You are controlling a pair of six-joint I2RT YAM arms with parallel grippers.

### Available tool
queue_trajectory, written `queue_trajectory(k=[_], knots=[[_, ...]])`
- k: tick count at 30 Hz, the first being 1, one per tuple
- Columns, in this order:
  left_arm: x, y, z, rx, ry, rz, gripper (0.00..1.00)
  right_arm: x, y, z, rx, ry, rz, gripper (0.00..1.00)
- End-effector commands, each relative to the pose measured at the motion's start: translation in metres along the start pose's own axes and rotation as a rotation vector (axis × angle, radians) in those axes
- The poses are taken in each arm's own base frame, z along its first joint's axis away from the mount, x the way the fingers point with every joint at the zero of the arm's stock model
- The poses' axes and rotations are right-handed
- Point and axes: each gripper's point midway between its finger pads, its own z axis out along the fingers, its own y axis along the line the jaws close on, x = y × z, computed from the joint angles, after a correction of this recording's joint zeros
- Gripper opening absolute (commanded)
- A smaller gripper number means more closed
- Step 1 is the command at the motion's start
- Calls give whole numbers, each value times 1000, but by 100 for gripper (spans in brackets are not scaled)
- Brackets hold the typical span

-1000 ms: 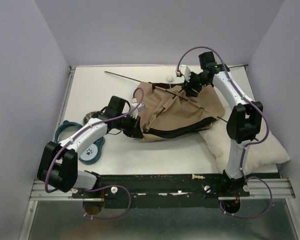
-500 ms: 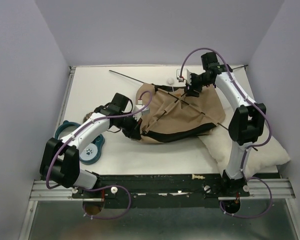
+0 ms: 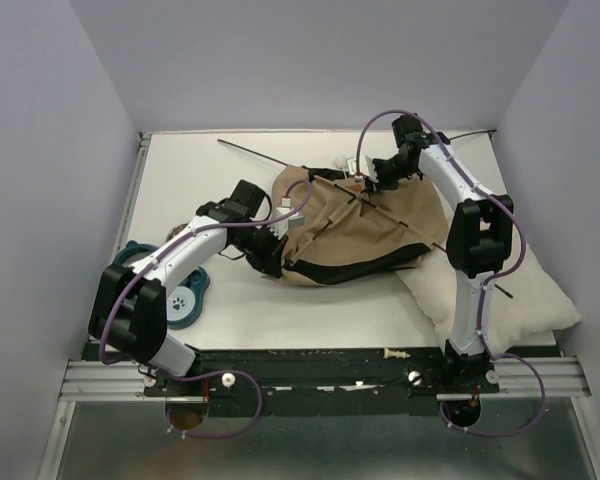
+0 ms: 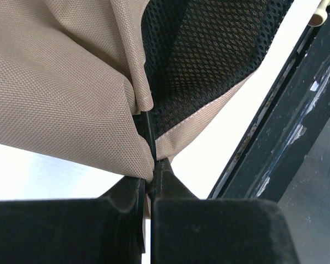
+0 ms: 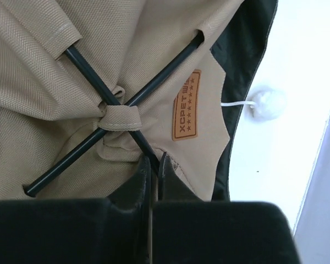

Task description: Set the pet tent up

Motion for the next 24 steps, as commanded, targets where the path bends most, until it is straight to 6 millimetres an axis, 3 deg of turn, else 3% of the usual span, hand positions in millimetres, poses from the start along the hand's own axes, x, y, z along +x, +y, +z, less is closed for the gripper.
queue_trajectory(k=[1,4,11,24], knots=[[-43,2,-4,-14,-97,143,13,-11,22,1,-58,-45,-34,1],[-50,5,-2,-21,-110,133,23,-20,24,-3,-50,-80,-19,1],[-65,10,13,-14,-139,83,32,-35,33,-9,-63,-131,23,1],[-122,16,29,-28,-269,55,33,-42,53,-9,-93,-156,10,1]])
